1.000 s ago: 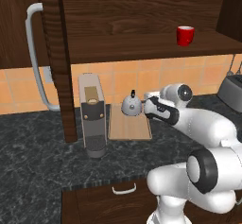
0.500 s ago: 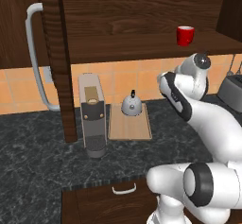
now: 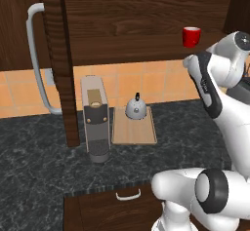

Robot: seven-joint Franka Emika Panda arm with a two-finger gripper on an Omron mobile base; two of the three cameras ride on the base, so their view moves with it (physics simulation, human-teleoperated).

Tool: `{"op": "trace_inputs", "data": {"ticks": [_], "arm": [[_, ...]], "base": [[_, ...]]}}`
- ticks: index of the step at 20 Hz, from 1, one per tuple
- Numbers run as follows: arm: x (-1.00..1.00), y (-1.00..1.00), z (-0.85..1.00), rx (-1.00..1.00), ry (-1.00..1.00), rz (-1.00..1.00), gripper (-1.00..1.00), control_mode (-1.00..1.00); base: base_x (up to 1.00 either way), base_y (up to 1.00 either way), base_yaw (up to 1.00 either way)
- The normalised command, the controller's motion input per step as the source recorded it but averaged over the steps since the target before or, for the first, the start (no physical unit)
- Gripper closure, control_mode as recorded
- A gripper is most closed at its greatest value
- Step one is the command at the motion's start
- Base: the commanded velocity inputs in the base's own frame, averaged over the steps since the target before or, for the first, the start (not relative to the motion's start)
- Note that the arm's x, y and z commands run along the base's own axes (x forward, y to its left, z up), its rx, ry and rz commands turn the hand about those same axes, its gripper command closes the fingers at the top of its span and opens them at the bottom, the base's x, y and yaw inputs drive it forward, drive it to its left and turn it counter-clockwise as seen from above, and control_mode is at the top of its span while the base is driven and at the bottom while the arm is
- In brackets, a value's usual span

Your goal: Pick the kettle from the counter and place it on the tray. Then pick the mug from the cabinet and place it on the tray. Then close the cabinet doors.

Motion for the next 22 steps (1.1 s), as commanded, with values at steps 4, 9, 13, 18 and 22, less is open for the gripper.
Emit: {"op": "trace_inputs", "data": {"ticks": [4,9,13,18,22], "arm": [[-0.07,-0.39,0.51,0.00,-0.16,0.00,-1.00,-1.00],[0.00,-0.34,0.51,0.00,-0.09,0.00,-1.00,-1.00],[0.04,-0.15,0.24,0.00,-0.17,0.00,-1.00,-1.00],[0.19,0.00,0.08,0.00,-0.03,0.00,-1.00,-1.00],[0.32,0.00,0.17,0.00,0.01,0.00,-1.00,-1.00]], "base": [[0.00,0.00,0.00],[0.00,0.00,0.00],[0.00,0.00,0.00],[0.00,0.00,0.00],[0.00,0.00,0.00]]}}
